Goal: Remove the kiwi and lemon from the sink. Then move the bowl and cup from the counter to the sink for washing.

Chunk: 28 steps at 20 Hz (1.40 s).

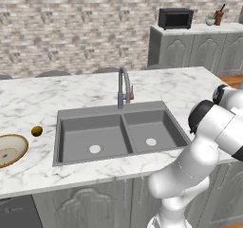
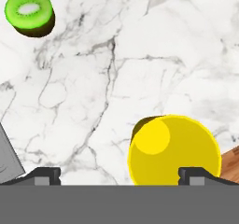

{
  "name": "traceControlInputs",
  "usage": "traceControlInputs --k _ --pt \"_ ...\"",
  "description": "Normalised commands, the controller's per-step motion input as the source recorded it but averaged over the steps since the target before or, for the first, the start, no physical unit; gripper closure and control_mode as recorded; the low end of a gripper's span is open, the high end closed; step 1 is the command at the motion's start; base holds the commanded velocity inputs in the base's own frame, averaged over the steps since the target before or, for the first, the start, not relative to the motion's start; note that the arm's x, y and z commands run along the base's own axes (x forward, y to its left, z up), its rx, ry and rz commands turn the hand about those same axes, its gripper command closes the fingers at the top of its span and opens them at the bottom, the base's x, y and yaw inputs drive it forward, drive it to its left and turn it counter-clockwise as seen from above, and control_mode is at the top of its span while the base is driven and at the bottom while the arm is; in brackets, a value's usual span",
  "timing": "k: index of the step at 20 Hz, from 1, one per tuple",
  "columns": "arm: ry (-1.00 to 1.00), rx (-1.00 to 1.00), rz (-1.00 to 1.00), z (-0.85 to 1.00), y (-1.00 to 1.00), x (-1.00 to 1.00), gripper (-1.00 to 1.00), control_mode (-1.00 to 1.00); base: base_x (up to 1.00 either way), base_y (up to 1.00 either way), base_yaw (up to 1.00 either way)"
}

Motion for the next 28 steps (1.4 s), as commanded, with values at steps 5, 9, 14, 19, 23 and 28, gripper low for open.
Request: traceControlInputs --k 5,9,14,19,23,28 --pt "0.0 0.0 0.0 -0.13 0.0 0.0 -1.0 -1.0 0.0 0.0 0.0" --pt "0.0 0.0 0.0 -0.12 0.0 0.0 -1.0 -1.0 0.0 0.0 0.0" --pt "0.0 0.0 0.0 -0.13 0.0 0.0 -1.0 -1.0 0.0 0.0 0.0" --pt "0.0 0.0 0.0 -0.13 0.0 0.0 -1.0 -1.0 0.0 0.0 0.0" --pt "0.0 0.0 0.0 -0.1 0.0 0.0 -1.0 -1.0 0.0 0.0 0.0" --pt "0.0 0.0 0.0 -0.06 0.0 0.0 -1.0 -1.0 0.0 0.0 0.0"
